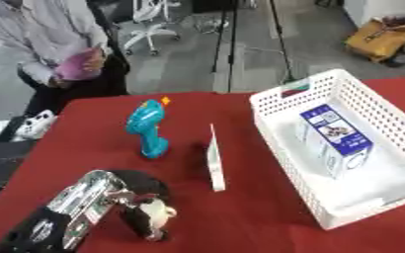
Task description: Pick up objects on the table and place them in the box.
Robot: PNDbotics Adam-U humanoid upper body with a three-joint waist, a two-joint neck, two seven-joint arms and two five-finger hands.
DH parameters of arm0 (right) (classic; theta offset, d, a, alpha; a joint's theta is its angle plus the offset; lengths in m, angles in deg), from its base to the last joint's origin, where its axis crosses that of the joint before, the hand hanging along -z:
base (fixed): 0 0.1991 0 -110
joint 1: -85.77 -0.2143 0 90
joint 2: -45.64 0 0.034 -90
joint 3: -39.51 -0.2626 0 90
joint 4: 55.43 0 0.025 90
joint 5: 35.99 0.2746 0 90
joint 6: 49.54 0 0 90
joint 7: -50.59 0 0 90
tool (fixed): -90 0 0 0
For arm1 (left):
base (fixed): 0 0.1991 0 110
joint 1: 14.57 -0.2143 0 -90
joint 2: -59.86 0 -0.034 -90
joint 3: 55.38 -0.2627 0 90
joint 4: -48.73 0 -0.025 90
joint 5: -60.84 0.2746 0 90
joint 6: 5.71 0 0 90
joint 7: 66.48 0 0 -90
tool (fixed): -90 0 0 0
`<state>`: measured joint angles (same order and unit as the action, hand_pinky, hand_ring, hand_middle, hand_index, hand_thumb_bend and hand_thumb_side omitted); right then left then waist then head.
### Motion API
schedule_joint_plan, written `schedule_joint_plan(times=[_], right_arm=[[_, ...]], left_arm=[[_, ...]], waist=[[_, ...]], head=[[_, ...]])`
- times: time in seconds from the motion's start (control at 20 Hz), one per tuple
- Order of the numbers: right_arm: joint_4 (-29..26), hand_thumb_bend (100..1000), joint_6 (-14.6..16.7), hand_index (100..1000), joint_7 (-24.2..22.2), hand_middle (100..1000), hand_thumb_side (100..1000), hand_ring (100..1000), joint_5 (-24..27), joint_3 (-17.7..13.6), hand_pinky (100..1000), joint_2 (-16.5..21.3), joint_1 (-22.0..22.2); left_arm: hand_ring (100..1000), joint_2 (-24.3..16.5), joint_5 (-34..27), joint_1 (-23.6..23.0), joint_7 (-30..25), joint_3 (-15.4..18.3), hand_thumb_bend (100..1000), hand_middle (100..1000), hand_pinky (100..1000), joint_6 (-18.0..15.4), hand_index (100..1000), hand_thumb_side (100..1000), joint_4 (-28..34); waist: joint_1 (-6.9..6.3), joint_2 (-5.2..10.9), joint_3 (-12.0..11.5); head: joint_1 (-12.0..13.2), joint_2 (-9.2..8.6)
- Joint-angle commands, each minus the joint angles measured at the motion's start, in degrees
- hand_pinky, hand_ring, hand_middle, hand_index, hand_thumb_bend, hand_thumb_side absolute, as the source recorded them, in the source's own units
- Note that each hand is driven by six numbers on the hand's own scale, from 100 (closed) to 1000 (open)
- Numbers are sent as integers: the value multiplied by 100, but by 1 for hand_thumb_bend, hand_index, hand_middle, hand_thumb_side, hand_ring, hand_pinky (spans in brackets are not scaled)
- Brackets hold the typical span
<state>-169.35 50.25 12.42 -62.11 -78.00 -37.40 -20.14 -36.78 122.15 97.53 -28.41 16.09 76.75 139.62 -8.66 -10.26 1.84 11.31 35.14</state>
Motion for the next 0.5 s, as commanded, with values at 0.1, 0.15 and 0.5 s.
schedule_joint_plan(times=[0.1,0.15,0.5], right_arm=[[-68,100,37,602,14,534,387,700,19,-50,757,92,-51],[-68,100,38,602,14,534,387,700,20,-51,757,91,-51],[-68,100,41,602,14,534,387,700,21,-47,757,92,-36]], left_arm=[[698,-42,120,74,-4,59,494,891,623,-19,938,703,-10],[698,-37,139,76,-4,63,494,891,623,-15,938,703,-9],[754,-35,843,170,-4,296,516,918,674,8,945,645,387]], waist=[[65,53,9],[65,53,10],[59,58,-8]], head=[[35,-76],[37,-77],[13,-86]])
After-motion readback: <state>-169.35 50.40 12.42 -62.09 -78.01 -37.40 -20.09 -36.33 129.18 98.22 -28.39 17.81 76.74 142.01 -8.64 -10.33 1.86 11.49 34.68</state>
